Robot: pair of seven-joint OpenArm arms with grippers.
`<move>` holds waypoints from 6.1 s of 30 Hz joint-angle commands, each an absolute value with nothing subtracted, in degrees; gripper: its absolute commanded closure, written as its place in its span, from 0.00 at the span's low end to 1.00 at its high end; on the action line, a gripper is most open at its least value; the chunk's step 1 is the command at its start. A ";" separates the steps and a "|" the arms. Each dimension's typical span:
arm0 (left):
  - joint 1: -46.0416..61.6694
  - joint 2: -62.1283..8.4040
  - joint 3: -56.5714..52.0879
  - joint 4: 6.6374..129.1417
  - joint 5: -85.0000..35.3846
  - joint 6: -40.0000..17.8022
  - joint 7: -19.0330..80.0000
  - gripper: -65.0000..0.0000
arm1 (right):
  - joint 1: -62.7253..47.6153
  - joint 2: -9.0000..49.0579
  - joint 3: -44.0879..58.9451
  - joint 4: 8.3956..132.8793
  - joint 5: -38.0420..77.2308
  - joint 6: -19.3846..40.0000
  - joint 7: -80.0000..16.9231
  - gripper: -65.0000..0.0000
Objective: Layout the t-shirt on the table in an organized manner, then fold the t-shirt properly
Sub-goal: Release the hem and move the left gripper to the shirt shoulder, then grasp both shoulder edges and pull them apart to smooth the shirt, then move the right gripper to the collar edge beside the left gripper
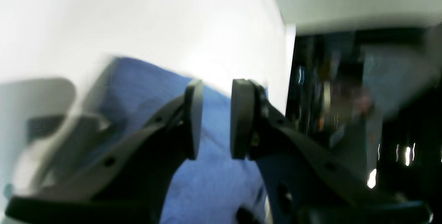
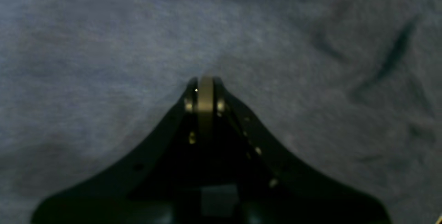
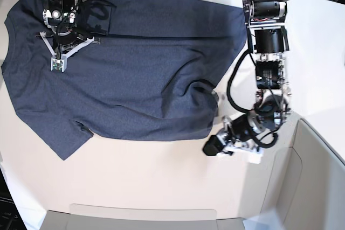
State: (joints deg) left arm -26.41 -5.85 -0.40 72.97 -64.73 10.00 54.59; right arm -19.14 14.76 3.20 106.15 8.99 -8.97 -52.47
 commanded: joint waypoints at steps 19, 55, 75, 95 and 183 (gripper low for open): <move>-32.40 -6.20 23.69 58.42 -38.55 9.27 41.01 0.80 | -21.14 15.34 3.47 110.81 8.57 -9.19 -51.47 1.00; -33.45 -7.08 0.92 75.03 -25.63 9.63 44.53 0.80 | -5.67 6.64 -6.55 114.86 8.66 -9.19 -51.30 1.00; 11.56 -12.18 2.68 118.29 -42.77 -2.59 67.03 0.80 | -17.80 15.08 4.26 117.85 34.51 -9.27 -43.65 1.00; 18.68 -20.18 15.08 112.75 -14.37 -1.98 57.27 0.80 | -39.16 20.88 36.62 115.82 37.49 -9.19 -43.74 1.00; 20.00 -15.16 5.67 117.76 -6.64 -2.15 56.31 0.56 | -18.15 9.63 -42.07 116.97 -20.26 -25.80 -57.45 0.81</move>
